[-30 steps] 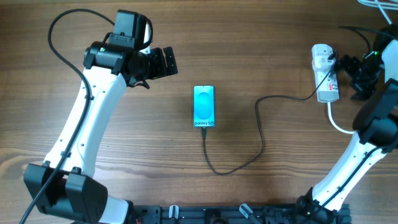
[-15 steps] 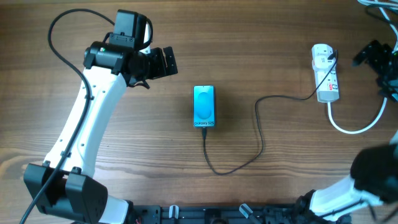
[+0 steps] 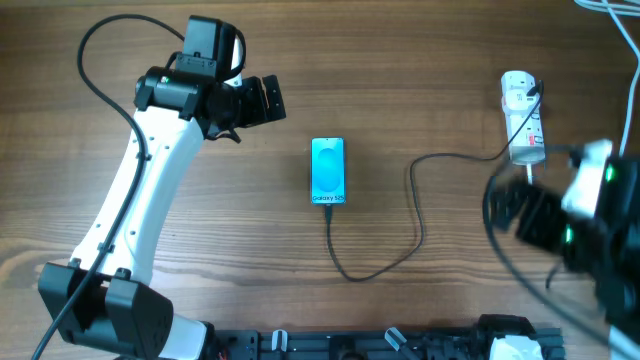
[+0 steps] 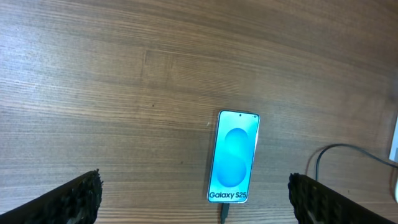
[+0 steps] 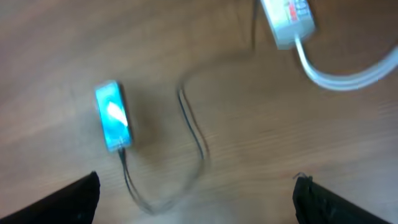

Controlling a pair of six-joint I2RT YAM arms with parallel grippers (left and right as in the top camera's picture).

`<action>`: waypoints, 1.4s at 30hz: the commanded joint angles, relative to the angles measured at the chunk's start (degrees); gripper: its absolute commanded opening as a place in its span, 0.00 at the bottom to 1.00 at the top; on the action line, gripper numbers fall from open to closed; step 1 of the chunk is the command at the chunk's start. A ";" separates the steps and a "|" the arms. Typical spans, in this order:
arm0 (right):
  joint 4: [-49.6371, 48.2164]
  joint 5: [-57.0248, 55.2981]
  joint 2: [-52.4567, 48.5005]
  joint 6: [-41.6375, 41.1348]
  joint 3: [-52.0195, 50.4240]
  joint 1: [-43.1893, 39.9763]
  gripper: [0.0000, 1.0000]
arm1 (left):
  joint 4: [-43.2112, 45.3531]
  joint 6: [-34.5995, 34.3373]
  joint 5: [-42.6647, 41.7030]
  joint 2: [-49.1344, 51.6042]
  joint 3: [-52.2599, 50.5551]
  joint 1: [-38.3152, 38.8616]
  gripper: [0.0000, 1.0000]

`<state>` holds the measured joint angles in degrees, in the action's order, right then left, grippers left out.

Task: Plug charger to phone and switch on socket

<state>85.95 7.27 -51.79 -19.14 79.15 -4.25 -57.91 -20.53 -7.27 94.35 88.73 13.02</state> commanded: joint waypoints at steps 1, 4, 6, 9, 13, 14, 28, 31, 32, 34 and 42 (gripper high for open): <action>6.25 0.52 4.57 0.70 -1.44 0.28 1.00 | 0.00 -0.74 0.52 0.28 0.00 0.09 1.00; 5.90 0.66 5.55 0.57 -1.53 0.28 1.00 | 0.00 -0.74 0.52 0.28 0.00 0.09 1.00; 5.81 0.68 5.40 0.57 -1.55 0.28 1.00 | 0.00 -0.74 0.52 0.28 0.00 0.09 1.00; 5.81 0.66 5.22 0.59 -1.55 0.28 1.00 | 0.00 -0.72 0.52 0.28 0.00 0.09 1.00; 5.81 0.07 5.22 0.74 -1.55 0.28 1.00 | 0.00 -0.74 0.52 0.28 0.00 0.09 1.00; 5.81 0.07 5.22 0.72 -1.55 0.28 1.00 | 0.00 -0.74 0.52 0.28 0.00 0.09 1.00; 3.08 -2.36 5.18 1.16 -2.03 0.31 1.00 | 0.00 -0.74 0.52 0.28 0.00 0.09 1.00; -2.97 -2.36 5.99 1.55 -4.11 0.59 1.00 | 0.00 -0.72 0.52 0.28 0.00 0.09 1.00; -5.38 -2.25 6.60 2.64 -5.05 0.90 1.00 | 0.00 -0.74 0.52 0.28 0.00 0.09 1.00; -9.35 -2.12 7.93 4.50 -7.34 2.01 1.00 | 0.00 -0.74 0.52 0.28 0.00 0.09 1.00; -36.65 6.78 19.58 18.14 -25.31 6.34 1.00 | 0.00 -0.74 0.52 0.28 0.00 0.09 1.00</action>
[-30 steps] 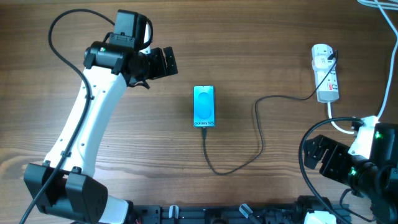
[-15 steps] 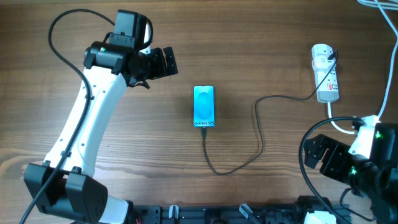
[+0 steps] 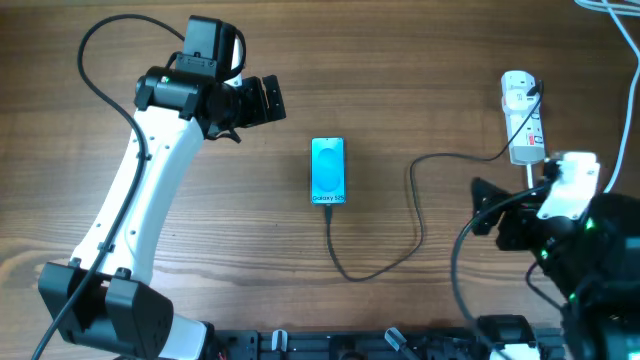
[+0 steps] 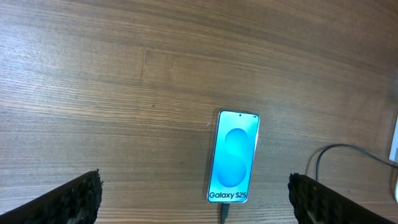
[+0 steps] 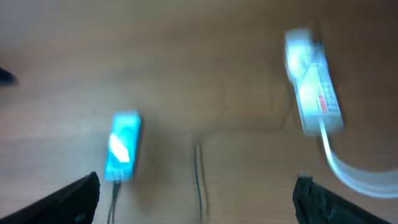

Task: Plug charger to phone and switch on socket

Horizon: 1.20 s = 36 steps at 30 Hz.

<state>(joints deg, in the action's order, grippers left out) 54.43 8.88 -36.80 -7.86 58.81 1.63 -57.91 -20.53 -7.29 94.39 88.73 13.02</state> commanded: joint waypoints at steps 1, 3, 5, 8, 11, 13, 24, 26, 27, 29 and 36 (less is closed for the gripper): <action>-8.17 5.79 6.75 7.48 -7.48 0.46 1.00 | 0.00 -0.74 0.55 0.24 0.00 0.09 1.00; -11.50 6.23 10.36 7.89 -11.15 0.46 1.00 | 0.00 -0.74 0.55 0.24 0.00 0.09 1.00; -14.56 6.29 14.38 7.85 -14.99 0.46 1.00 | 0.00 -0.72 0.55 0.24 0.00 0.09 1.00; -17.94 7.78 20.02 7.89 -20.61 0.46 1.00 | 0.00 -0.74 0.55 0.24 0.00 0.09 1.00; -21.14 8.74 23.96 7.89 -26.45 0.46 1.00 | 0.00 -0.74 0.55 0.24 0.00 0.09 1.00; -24.30 9.55 26.27 7.85 -30.32 0.46 1.00 | 0.00 -0.74 0.55 0.24 0.00 0.09 1.00; -42.51 12.68 36.20 7.65 -46.38 0.46 1.00 | 0.00 -0.74 0.55 0.24 0.00 0.09 1.00; -45.03 12.68 36.61 7.43 -48.17 0.50 1.00 | 0.00 -0.74 0.55 0.24 0.00 0.09 1.00; -46.05 12.66 36.61 7.41 -48.94 0.50 1.00 | 0.00 -0.74 0.55 0.24 0.00 0.09 1.00; -48.26 12.66 36.61 7.45 -50.49 0.59 1.00 | 0.00 -0.74 0.55 0.24 0.00 0.09 1.00; -57.33 11.45 36.61 7.67 -55.15 1.01 1.00 | 0.00 -0.72 0.55 0.24 0.00 0.09 1.00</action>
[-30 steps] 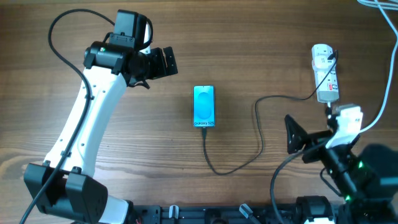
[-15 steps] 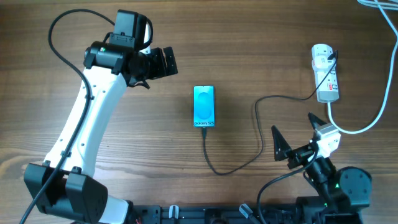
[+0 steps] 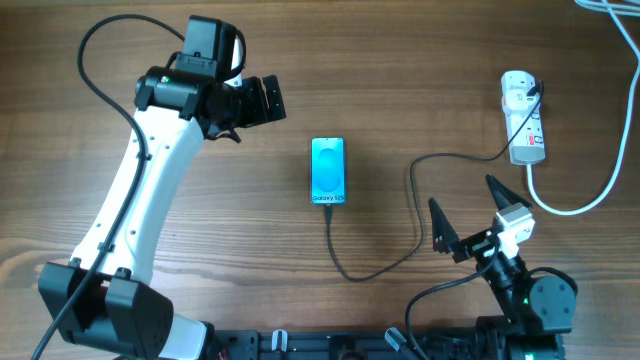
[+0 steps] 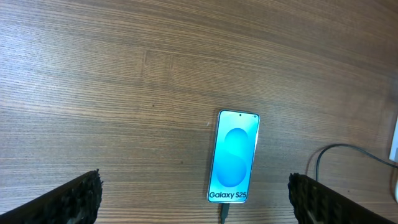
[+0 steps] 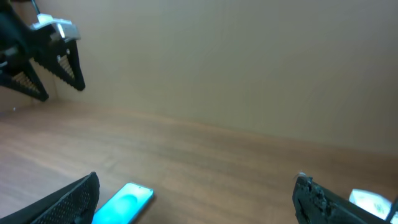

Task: Plug charger to phone and switch on socket

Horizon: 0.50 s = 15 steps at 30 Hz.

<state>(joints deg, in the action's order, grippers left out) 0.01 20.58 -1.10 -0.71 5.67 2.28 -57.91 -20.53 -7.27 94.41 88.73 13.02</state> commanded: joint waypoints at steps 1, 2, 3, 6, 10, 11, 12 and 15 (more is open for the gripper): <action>-4.94 -0.70 0.92 0.52 -3.19 0.35 1.00 | 0.00 -0.72 0.52 0.22 0.00 0.09 1.00; -6.97 -1.20 0.92 0.44 -4.52 0.35 1.00 | 0.00 -0.74 0.52 0.22 0.00 0.09 1.00; -8.26 -1.22 0.92 0.28 -5.42 0.35 1.00 | 0.00 -0.74 0.52 0.22 0.00 0.09 1.00; -8.13 -1.75 0.92 0.61 -5.42 0.35 1.00 | 0.00 -0.74 0.52 0.22 0.00 0.09 1.00; -7.69 -3.85 0.92 0.55 -5.40 0.35 1.00 | 0.00 -0.74 0.52 0.22 0.00 0.09 1.00; -6.62 -4.31 0.92 0.55 -5.42 0.35 1.00 | 0.00 -0.74 0.52 0.22 0.00 0.09 1.00; -5.53 -4.61 0.92 0.57 -5.40 0.35 1.00 | 0.00 -0.74 0.52 0.22 0.00 0.09 1.00; -0.79 -6.45 0.92 0.48 -5.40 0.35 1.00 | 0.00 -0.74 0.52 0.22 0.00 0.09 1.00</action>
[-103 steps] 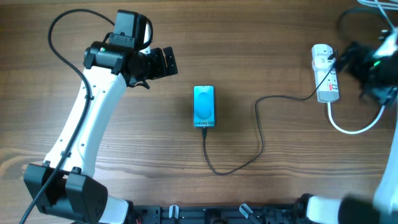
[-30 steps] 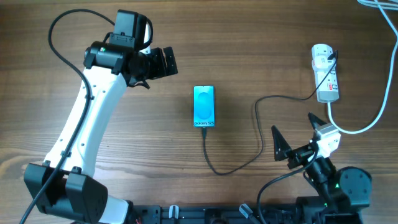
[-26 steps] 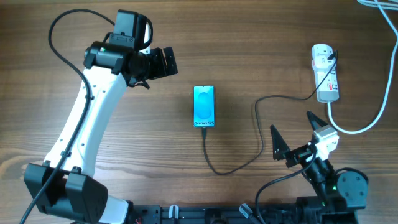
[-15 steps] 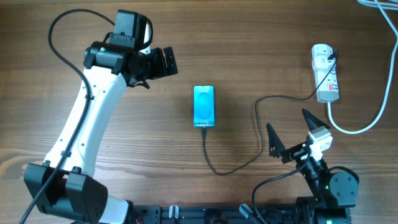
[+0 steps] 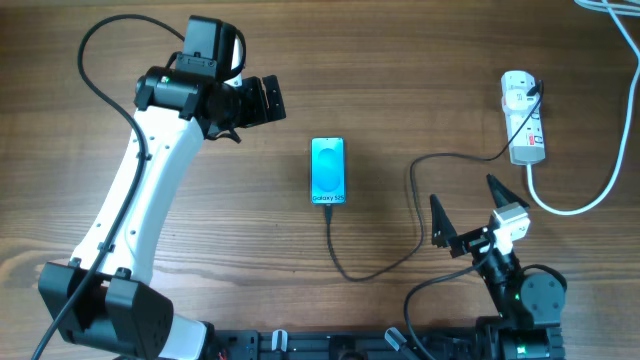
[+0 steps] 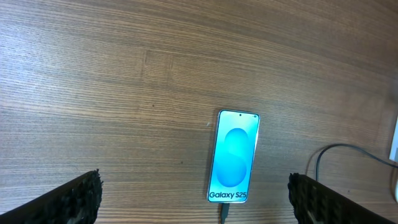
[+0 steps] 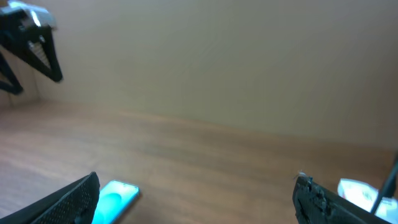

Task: Plug charger to phone and switch on socket

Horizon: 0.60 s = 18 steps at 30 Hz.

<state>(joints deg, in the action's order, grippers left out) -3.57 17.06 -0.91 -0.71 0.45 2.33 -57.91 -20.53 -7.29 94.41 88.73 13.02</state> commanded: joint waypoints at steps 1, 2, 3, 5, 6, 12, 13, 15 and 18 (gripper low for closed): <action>2.60 -3.45 0.72 0.74 -0.15 0.31 0.99 | 0.00 -0.74 0.55 0.22 0.00 0.09 1.00; 2.78 -4.24 0.72 0.72 -0.15 0.31 1.00 | 0.00 -0.72 0.55 0.22 0.00 0.09 1.00; 2.82 -4.98 0.72 0.70 -0.15 0.28 1.00 | 0.00 -0.72 0.55 0.22 0.00 0.09 1.00; 3.02 -6.45 0.72 0.63 -0.13 0.28 1.00 | 0.00 -0.72 0.55 0.22 0.00 0.09 1.00; 3.13 -7.06 0.72 0.55 -0.13 0.28 1.00 | 0.00 -0.74 0.55 0.22 0.00 0.09 1.00; 3.37 -8.52 0.72 0.61 -0.13 0.28 1.00 | 0.00 -0.74 0.55 0.22 0.00 0.09 1.00; 3.41 -8.52 0.72 0.72 -0.11 0.28 1.00 | 0.00 -0.74 0.55 0.22 0.00 0.09 1.00; 3.45 -8.76 0.72 0.68 -0.11 0.28 1.00 | 0.00 -0.74 0.55 0.22 0.00 0.09 1.00; 3.45 -8.83 0.72 0.55 -0.11 0.28 1.00 | 0.00 -0.72 0.55 0.22 0.00 0.09 1.00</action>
<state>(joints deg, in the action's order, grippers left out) -0.12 9.78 -0.89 -0.54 0.38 2.33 -57.89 -20.53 -7.27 94.41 88.73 13.02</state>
